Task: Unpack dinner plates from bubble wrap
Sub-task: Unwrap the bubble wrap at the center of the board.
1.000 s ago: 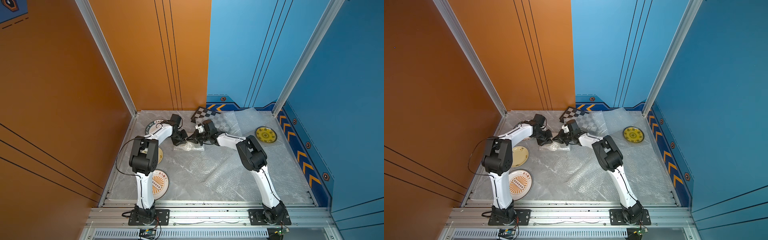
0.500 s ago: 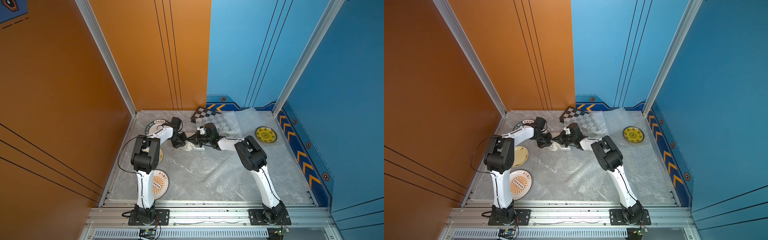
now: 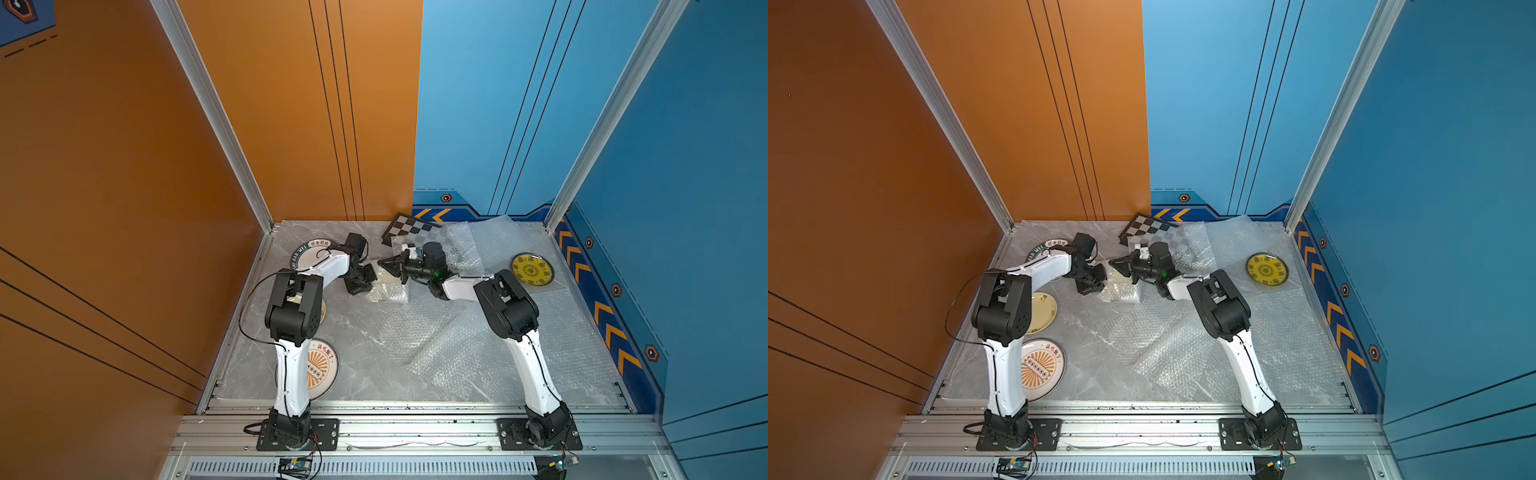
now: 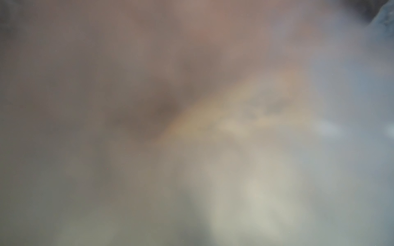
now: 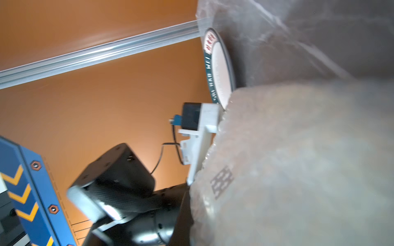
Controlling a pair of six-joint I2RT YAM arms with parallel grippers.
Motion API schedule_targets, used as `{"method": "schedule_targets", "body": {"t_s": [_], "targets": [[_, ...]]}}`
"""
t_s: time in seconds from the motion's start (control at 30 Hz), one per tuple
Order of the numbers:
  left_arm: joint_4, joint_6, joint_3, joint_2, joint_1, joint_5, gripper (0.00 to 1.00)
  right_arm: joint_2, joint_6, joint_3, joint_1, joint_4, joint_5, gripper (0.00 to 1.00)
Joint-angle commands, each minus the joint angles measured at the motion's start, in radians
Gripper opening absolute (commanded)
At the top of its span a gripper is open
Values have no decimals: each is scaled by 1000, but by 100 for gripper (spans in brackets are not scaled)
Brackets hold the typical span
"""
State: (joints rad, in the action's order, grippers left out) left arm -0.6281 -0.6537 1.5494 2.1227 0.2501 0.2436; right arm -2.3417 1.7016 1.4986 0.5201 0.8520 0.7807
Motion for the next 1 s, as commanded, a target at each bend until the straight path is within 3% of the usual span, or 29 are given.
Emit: {"method": "schedule_targets", "body": {"t_s": [0.0,0.17,0.33,0.37,0.47,0.5,0.8,0.97], "targets": [[-142,13,-68,124,-1,-151,0,76,57,17,-15,171,45,0],[-136,15,-52,109,-1,-124,0,118,-36,8,-55,33,41,0],[-65,27,-46,36,9,-57,0,148,-181,24,-94,-242,27,0],[-65,30,-37,21,11,-47,0,143,-192,33,-100,-277,23,4],[-62,41,-16,-5,11,-10,0,115,-197,78,-115,-302,14,51],[-63,45,-9,-11,11,0,0,103,-209,105,-120,-321,8,60],[-60,64,11,-73,7,63,0,25,-291,383,-191,-536,-32,71],[-59,73,52,-131,5,110,0,145,-668,472,-219,-1071,-84,72]]}}
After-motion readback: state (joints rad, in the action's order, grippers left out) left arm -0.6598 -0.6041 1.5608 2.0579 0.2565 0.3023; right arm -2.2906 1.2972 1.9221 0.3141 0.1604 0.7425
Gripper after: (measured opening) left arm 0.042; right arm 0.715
